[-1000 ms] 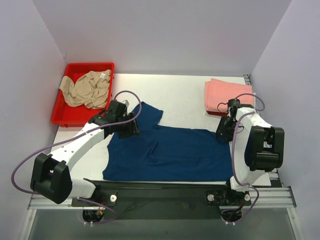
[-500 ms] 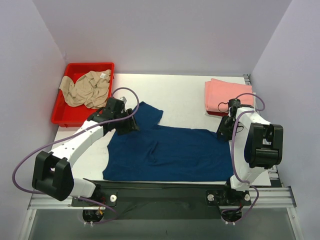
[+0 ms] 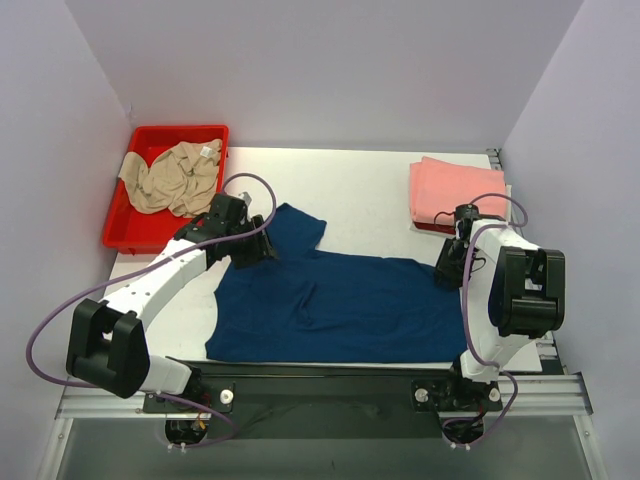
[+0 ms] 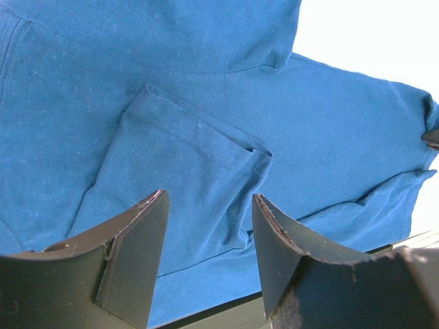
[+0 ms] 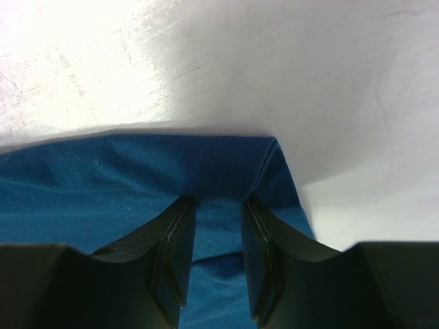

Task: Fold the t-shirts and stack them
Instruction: Grap the side of the flattened tshirt furthest away from the robot with both arms

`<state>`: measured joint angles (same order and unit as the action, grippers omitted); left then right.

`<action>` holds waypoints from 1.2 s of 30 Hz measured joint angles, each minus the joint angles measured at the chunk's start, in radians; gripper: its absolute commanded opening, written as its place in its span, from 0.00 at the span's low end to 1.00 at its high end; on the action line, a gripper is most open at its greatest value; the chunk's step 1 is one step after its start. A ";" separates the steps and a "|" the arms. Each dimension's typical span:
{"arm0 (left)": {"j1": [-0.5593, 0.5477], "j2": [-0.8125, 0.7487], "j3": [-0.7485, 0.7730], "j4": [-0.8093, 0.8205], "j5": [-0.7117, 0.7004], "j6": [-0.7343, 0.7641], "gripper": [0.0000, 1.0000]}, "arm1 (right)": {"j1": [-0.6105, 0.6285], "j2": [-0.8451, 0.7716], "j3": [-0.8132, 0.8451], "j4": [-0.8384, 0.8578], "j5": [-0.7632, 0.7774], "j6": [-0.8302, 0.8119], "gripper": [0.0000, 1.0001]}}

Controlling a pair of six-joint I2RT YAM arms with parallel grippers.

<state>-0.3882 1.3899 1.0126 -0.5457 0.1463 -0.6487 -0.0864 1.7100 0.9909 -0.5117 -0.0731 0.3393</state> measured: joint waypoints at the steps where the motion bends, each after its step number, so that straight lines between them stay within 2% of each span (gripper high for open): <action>1: 0.001 0.001 0.000 0.002 0.001 0.000 0.62 | 0.000 0.000 0.000 0.000 0.003 0.000 0.32; 9: 0.010 0.002 0.000 0.018 0.013 0.000 0.62 | 0.000 0.000 0.005 0.000 0.015 0.000 0.28; 12: 0.011 0.002 0.000 0.019 0.014 -0.002 0.62 | 0.000 0.001 0.019 0.000 0.018 -0.002 0.19; 14: 0.011 0.002 0.000 0.019 0.015 -0.002 0.62 | 0.000 0.000 0.027 0.001 0.018 -0.002 0.08; 15: 0.011 0.002 0.000 0.019 0.015 -0.002 0.62 | 0.000 0.001 0.029 0.001 0.018 -0.005 0.06; 24: 0.015 0.022 0.005 0.037 0.013 0.008 0.61 | 0.000 0.001 0.033 0.000 0.022 -0.004 0.00; 27: 0.024 0.114 0.072 0.035 0.000 0.043 0.58 | 0.000 -0.002 0.033 -0.002 0.023 -0.005 0.00; 36: 0.076 0.481 0.444 0.095 -0.072 0.214 0.50 | 0.000 -0.050 0.033 -0.016 0.021 -0.003 0.00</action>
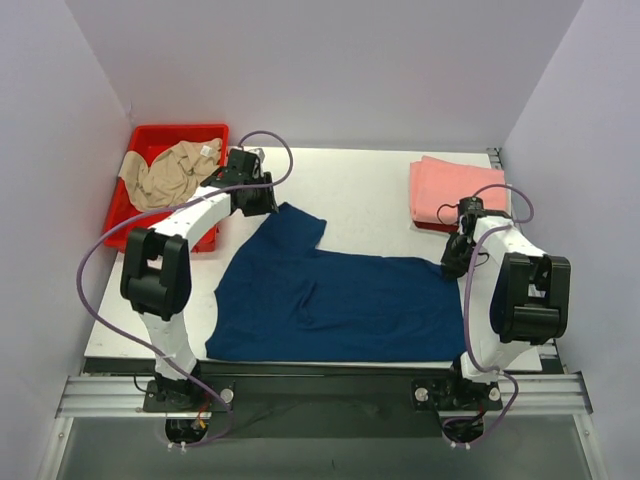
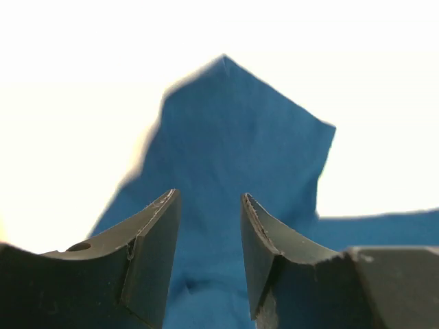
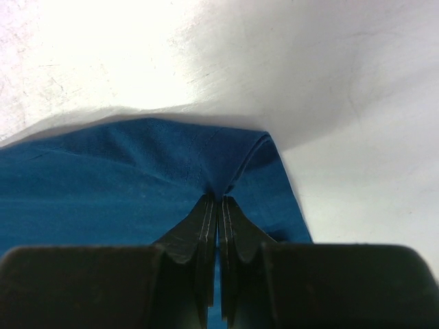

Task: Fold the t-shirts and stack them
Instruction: Grap the side of the flattened tshirt furthest away from the robot with both arms

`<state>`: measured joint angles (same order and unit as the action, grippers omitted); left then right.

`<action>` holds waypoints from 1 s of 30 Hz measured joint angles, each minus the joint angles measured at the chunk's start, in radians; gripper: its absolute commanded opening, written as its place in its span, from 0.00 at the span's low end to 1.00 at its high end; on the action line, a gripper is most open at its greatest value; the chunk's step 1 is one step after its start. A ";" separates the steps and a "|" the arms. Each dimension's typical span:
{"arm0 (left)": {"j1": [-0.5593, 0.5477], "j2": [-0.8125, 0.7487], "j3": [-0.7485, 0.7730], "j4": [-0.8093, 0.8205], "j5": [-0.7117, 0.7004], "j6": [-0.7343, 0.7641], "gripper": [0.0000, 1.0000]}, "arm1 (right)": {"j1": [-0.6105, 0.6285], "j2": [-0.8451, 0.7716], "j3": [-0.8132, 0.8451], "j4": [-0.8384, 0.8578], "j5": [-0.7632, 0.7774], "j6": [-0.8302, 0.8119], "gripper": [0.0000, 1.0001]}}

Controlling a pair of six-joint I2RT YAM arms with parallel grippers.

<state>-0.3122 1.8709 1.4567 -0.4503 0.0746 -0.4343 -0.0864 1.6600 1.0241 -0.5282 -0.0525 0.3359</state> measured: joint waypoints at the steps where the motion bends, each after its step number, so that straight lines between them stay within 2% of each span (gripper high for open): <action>1: 0.004 0.032 0.030 0.007 -0.003 0.018 0.50 | 0.000 -0.002 0.000 -0.001 0.000 0.001 0.00; 11: 0.019 0.272 0.187 0.058 0.018 0.114 0.50 | 0.000 -0.001 0.020 -0.027 -0.017 0.015 0.00; 30: 0.010 0.413 0.348 0.073 0.043 0.148 0.50 | 0.000 0.031 0.076 -0.066 -0.043 0.023 0.00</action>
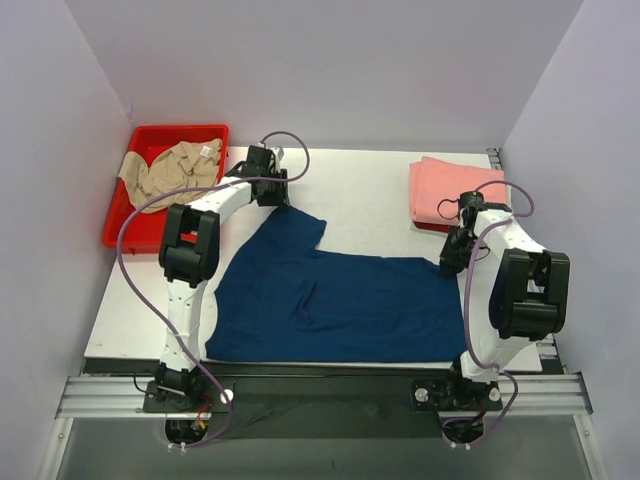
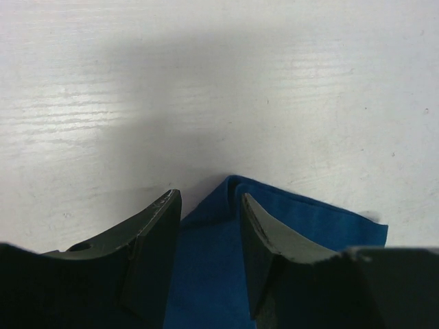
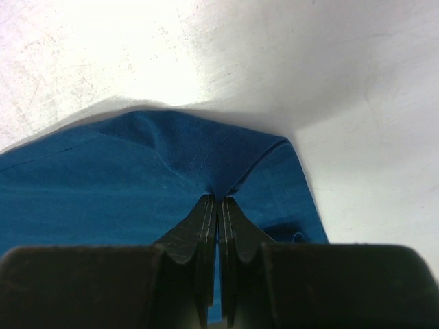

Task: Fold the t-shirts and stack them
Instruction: Grap the side of the flattened tshirt furthest away from the robot with both arms

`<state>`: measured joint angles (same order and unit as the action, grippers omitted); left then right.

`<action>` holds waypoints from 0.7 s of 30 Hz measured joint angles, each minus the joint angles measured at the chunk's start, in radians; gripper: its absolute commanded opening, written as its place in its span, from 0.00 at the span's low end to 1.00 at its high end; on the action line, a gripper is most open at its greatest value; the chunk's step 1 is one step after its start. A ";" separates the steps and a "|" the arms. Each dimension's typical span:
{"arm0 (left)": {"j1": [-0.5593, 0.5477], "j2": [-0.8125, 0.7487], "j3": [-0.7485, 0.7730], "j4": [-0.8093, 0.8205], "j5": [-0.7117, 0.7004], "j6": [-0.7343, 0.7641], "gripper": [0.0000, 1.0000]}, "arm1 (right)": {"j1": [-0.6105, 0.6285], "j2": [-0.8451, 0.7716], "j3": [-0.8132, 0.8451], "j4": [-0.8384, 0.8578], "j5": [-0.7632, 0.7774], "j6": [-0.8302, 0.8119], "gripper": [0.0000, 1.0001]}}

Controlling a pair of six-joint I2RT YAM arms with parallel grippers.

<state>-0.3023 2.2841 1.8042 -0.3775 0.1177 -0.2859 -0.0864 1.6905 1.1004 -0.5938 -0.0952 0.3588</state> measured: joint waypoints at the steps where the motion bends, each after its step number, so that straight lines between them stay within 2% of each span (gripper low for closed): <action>1: -0.002 0.010 0.009 0.000 0.000 0.003 0.51 | 0.000 0.000 0.000 -0.001 0.000 0.000 0.00; 5: -0.006 0.039 0.038 -0.004 0.000 0.010 0.52 | 0.000 0.001 0.000 -0.002 -0.006 0.000 0.00; 7: -0.009 0.045 0.052 -0.006 0.000 0.011 0.49 | 0.000 0.001 0.000 -0.003 -0.007 0.000 0.00; 11: -0.010 0.056 0.068 -0.008 -0.001 0.016 0.25 | 0.000 0.001 0.000 -0.007 -0.010 0.000 0.00; 12: -0.011 0.058 0.069 -0.010 -0.001 0.018 0.17 | 0.000 0.001 0.000 -0.010 -0.011 0.000 0.00; 16: -0.012 0.060 0.069 -0.017 -0.001 0.027 0.11 | 0.000 0.001 0.000 -0.016 -0.014 0.000 0.00; 19: -0.012 0.060 0.069 -0.023 -0.001 0.030 0.00 | 0.000 0.001 0.000 -0.018 -0.015 0.000 0.00; 21: -0.012 0.060 0.069 -0.023 -0.002 0.034 0.00 | 0.000 0.001 0.000 -0.021 -0.016 0.000 0.00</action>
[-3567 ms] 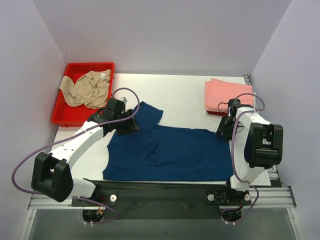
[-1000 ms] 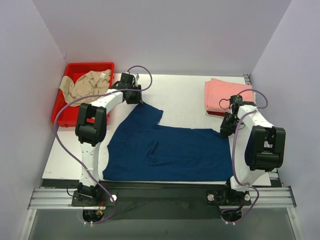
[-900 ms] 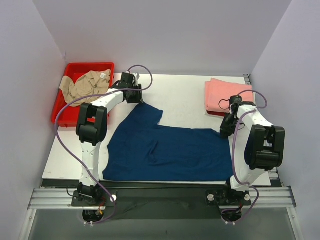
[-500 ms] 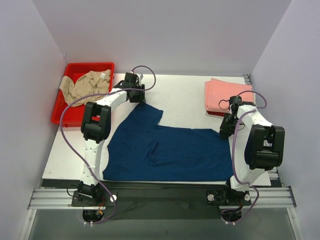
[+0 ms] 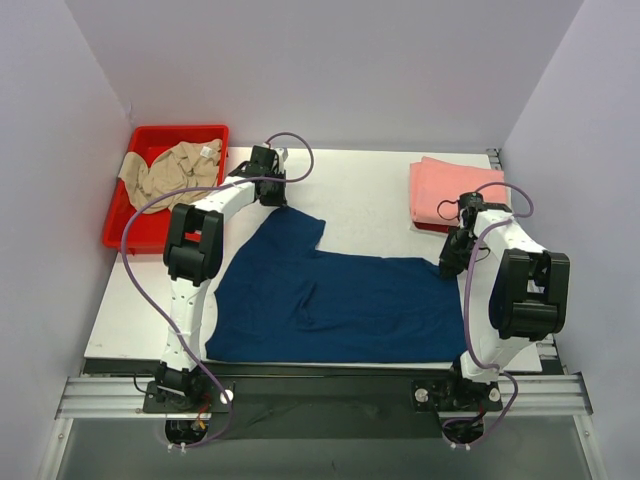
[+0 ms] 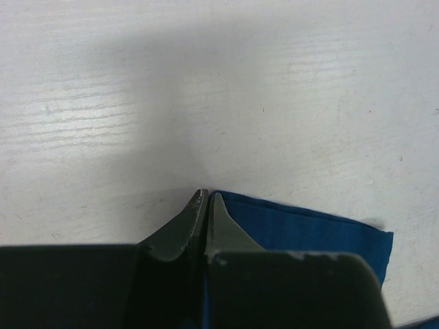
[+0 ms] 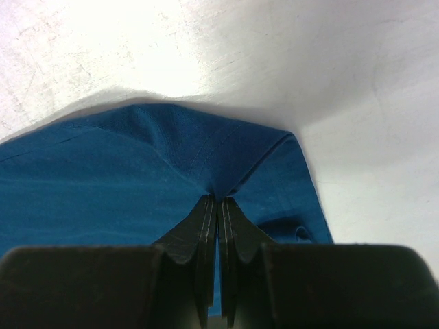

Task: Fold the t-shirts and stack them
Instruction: Grap the side of the flattened tshirt furthest away from the robot with both arms, then fold the other side of the tshirt into a rectangle

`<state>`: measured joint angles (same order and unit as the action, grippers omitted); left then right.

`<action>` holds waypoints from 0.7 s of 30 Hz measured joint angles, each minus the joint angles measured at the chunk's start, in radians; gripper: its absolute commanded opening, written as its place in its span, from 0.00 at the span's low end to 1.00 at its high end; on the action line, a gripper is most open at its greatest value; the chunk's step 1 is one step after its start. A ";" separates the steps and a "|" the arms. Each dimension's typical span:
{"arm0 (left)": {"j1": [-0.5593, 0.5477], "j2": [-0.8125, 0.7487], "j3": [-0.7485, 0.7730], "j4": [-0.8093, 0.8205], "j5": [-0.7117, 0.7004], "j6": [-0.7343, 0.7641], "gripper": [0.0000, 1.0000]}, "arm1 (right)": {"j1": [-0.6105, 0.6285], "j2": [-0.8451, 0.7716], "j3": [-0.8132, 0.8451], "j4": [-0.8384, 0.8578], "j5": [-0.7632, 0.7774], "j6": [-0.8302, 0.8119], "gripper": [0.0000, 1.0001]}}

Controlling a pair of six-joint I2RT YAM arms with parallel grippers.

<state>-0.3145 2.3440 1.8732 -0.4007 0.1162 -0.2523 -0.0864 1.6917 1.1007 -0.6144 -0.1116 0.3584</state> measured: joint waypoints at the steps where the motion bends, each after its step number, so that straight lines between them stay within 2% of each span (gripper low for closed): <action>1: 0.000 0.000 0.000 0.000 0.000 0.002 0.00 | 0.000 0.000 0.001 -0.002 0.000 0.000 0.00; 9: 0.000 0.000 0.027 -0.005 0.021 0.000 0.00 | 0.000 0.000 0.038 -0.019 0.002 0.000 0.00; 21: 0.021 0.006 0.153 -0.015 0.085 -0.024 0.00 | -0.018 0.047 0.201 -0.055 0.019 -0.012 0.00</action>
<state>-0.2935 2.3501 2.0262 -0.4160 0.2012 -0.2764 -0.1043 1.7382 1.3014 -0.6697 -0.0929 0.3466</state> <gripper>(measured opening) 0.074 0.038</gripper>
